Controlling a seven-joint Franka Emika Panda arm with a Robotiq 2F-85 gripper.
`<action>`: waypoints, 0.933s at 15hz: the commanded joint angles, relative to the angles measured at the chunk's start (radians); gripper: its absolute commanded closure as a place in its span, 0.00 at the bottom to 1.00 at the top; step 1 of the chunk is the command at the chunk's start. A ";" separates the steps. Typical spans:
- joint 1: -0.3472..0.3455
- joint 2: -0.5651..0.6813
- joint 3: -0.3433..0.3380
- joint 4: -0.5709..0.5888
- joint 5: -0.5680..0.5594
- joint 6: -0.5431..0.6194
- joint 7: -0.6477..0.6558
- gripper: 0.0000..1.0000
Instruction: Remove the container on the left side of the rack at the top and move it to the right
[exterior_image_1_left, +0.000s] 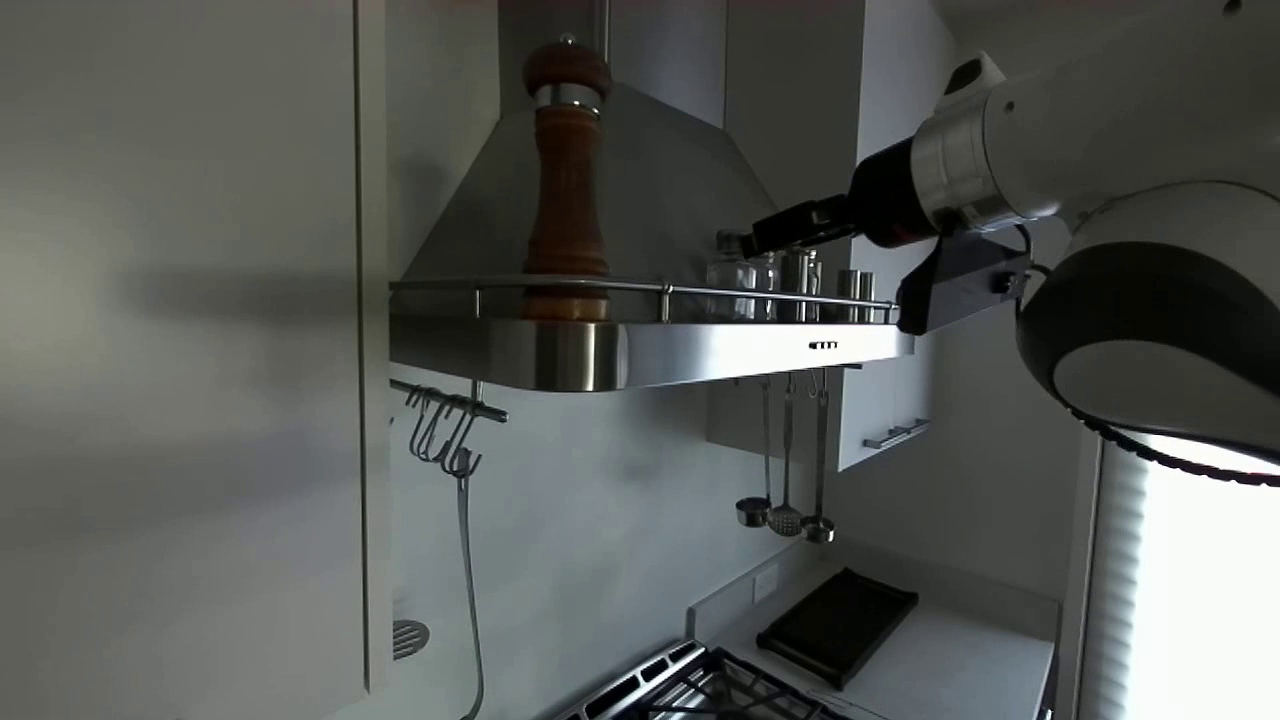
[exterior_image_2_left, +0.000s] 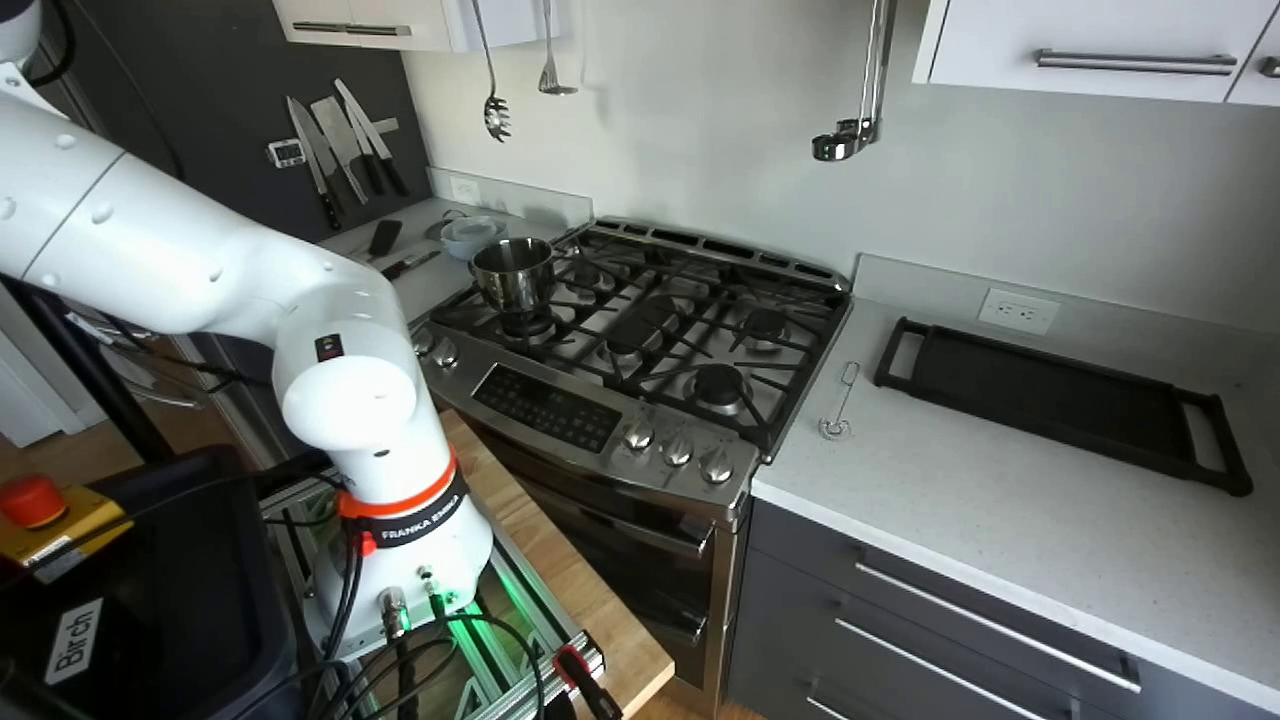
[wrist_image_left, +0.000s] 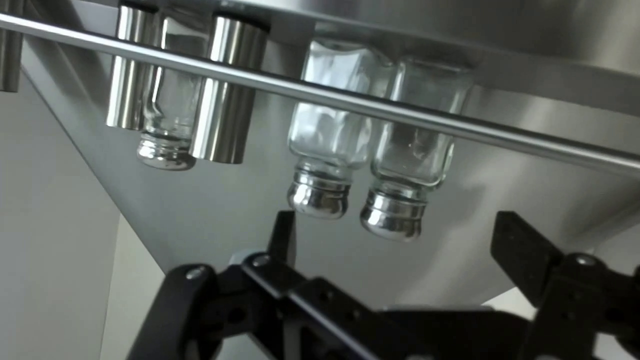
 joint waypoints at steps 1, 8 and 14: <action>-0.043 0.047 0.039 0.042 -0.011 0.024 0.046 0.00; -0.072 0.083 0.077 0.053 -0.010 0.075 0.094 0.00; -0.088 0.091 0.082 0.050 -0.013 0.107 0.110 0.06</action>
